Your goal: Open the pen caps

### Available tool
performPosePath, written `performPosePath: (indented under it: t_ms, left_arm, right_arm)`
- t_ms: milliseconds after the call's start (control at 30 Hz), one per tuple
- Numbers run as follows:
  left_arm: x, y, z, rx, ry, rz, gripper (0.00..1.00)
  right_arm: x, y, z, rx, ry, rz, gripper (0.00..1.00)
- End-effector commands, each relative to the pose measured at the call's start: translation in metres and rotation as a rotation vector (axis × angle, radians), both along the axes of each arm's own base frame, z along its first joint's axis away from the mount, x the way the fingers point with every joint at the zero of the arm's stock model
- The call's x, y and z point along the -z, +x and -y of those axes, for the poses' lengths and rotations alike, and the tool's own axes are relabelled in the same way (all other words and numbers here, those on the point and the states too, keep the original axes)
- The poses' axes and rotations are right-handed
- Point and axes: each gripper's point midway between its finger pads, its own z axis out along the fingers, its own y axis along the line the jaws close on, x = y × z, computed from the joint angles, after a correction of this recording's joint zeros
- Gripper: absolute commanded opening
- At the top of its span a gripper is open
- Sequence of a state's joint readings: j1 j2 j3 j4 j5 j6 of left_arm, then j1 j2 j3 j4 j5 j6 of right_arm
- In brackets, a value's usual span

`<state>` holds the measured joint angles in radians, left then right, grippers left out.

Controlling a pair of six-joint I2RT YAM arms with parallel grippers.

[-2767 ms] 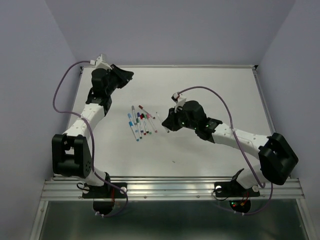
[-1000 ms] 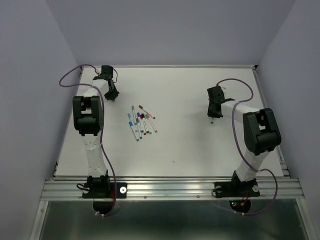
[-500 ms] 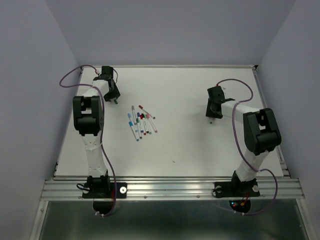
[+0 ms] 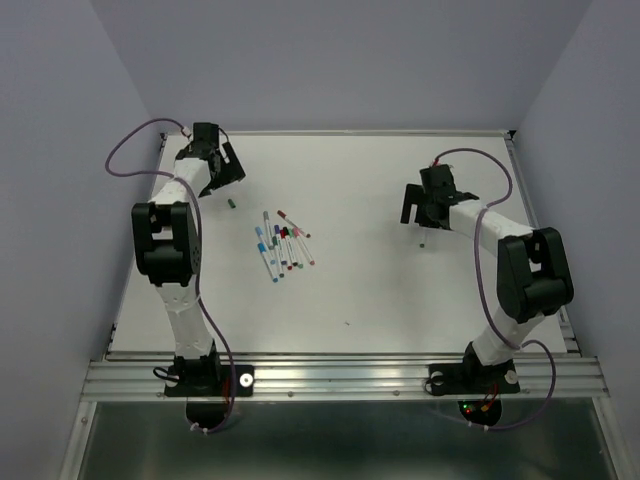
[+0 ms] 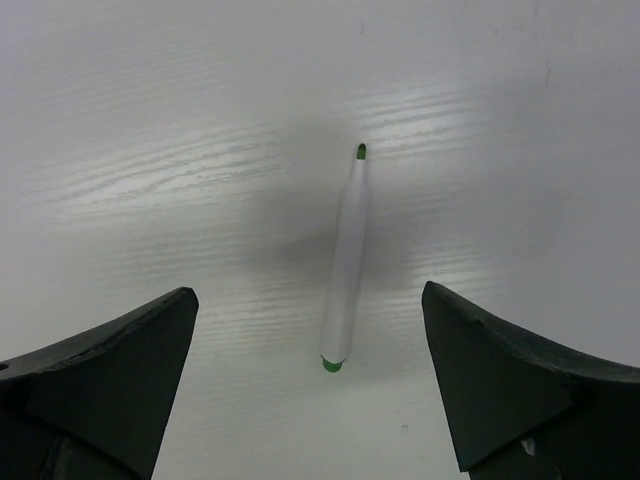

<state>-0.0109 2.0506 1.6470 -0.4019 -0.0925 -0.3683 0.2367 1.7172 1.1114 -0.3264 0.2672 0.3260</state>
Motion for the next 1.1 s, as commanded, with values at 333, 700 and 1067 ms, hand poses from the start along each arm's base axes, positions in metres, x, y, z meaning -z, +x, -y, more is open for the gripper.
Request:
performPosePath:
  t_ms: [333,700,1067]
  left_arm:
    - [-0.160,-0.052,0.007,-0.015,-0.072,0.417,0.99]
    - [-0.148,-0.081,0.008,-0.021,-0.083,0.425,0.99]
    - [-0.142,-0.083,0.008,-0.011,-0.079,0.421,0.99]
  right_arm:
    - [-0.109,0.006,-0.144,-0.579,0.157,0.263,1.00]
    - [-0.067,0.025,-0.275,-0.871,-0.003,0.205,1.00]
    - [-0.020,0.029,-0.281,-0.928,-0.199,0.136,1.00]
